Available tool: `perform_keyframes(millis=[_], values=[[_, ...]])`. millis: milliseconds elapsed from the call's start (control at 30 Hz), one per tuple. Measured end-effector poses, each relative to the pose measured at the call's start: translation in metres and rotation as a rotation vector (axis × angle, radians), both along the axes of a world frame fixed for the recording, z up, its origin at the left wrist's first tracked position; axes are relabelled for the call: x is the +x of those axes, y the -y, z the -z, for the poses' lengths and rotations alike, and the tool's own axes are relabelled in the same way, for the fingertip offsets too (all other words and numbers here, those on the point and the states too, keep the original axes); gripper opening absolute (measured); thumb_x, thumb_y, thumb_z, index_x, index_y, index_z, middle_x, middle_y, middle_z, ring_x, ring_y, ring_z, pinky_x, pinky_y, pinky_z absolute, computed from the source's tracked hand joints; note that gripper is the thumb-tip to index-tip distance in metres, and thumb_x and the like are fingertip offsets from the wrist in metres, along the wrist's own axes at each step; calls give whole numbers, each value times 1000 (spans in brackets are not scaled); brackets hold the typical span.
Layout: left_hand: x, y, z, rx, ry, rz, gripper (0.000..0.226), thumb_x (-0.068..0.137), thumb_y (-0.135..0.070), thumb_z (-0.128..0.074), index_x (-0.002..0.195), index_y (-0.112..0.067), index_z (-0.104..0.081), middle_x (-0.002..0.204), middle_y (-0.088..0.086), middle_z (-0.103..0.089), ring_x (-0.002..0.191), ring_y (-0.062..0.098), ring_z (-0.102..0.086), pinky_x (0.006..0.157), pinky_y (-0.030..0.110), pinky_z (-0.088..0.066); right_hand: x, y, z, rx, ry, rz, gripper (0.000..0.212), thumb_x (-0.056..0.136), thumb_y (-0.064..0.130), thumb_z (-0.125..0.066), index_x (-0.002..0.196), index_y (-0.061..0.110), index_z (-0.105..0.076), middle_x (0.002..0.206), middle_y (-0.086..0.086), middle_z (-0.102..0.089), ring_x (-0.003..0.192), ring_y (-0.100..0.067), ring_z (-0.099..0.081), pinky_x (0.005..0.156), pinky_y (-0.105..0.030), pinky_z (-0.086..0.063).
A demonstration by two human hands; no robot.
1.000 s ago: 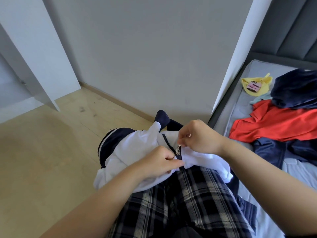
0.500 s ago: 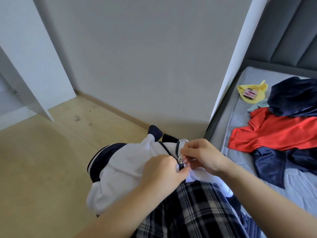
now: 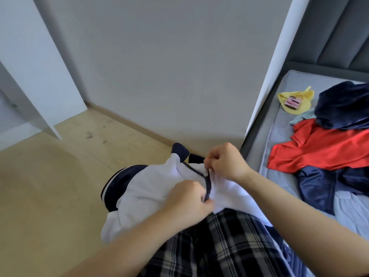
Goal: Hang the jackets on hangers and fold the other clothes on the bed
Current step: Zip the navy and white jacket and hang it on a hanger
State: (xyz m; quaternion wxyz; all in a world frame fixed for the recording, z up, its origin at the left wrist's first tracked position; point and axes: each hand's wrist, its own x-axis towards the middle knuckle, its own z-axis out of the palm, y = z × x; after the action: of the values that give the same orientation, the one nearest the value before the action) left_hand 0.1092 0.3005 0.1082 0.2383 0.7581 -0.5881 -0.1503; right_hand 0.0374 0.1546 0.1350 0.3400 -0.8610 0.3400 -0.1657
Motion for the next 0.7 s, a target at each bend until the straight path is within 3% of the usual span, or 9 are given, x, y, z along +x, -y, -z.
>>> perform_keyframes(millis=[33,133,233,300,367,433,567,633,700], values=[[-2,-3,2,27,32,72,49,79,-32,-59,45,-15,-29,42,-1,-34,44,14,-31,45,27,-21,3,10,-1,19,35,81,37,77,-6,-58,48,16,-58,38,13,-52,43,-1,-49,52,-19,-44],[0,-6,3,118,15,227,52,80,-40,-60,46,-12,-33,44,1,-37,45,13,-35,48,29,-28,6,32,-4,366,228,220,32,86,-8,-55,56,5,-57,45,-1,-57,41,-10,-53,45,-19,-47],[21,11,-18,299,-222,219,54,84,-53,-59,46,-16,-49,38,-7,-48,41,3,-46,47,13,-36,3,34,-10,534,285,80,33,91,-5,-52,59,4,-56,52,-6,-59,48,-17,-55,45,-21,-47],[32,31,-33,307,-367,74,54,82,-62,-58,59,-13,-60,50,-3,-64,52,13,-63,59,21,-52,1,35,-16,566,329,6,34,92,-4,-51,59,5,-55,51,-5,-59,47,-15,-55,46,-20,-47],[37,54,-44,179,-177,-43,56,77,-67,-58,65,-12,-60,58,3,-68,57,19,-66,68,32,-55,2,39,-22,530,335,-16,34,91,-5,-51,59,5,-56,52,-6,-59,47,-15,-54,48,-21,-48],[37,71,-49,87,-54,-95,53,74,-65,-58,61,-14,-54,51,1,-61,58,22,-60,64,34,-52,6,41,-25,449,313,-15,32,90,-7,-51,59,3,-56,54,-8,-57,47,-15,-53,48,-21,-47],[38,87,-29,121,-202,-23,35,76,-29,-57,49,-14,-41,42,0,-52,48,26,-61,54,33,-50,7,50,-23,180,174,-49,30,84,-7,-57,56,3,-55,51,-6,-58,45,-11,-52,50,-18,-47],[40,88,-10,107,-287,2,40,80,-20,-58,49,-16,-33,41,-7,-42,40,17,-48,48,30,-39,11,55,-18,-101,1,-60,33,78,-2,-61,50,13,-53,49,2,-57,46,-6,-48,52,-20,-42],[42,89,0,71,-265,13,45,82,-20,-60,50,-16,-29,41,-6,-31,38,8,-30,46,26,-25,19,62,-10,-155,-47,-29,38,76,-1,-62,46,20,-50,48,4,-55,46,-3,-45,52,-23,-40]])
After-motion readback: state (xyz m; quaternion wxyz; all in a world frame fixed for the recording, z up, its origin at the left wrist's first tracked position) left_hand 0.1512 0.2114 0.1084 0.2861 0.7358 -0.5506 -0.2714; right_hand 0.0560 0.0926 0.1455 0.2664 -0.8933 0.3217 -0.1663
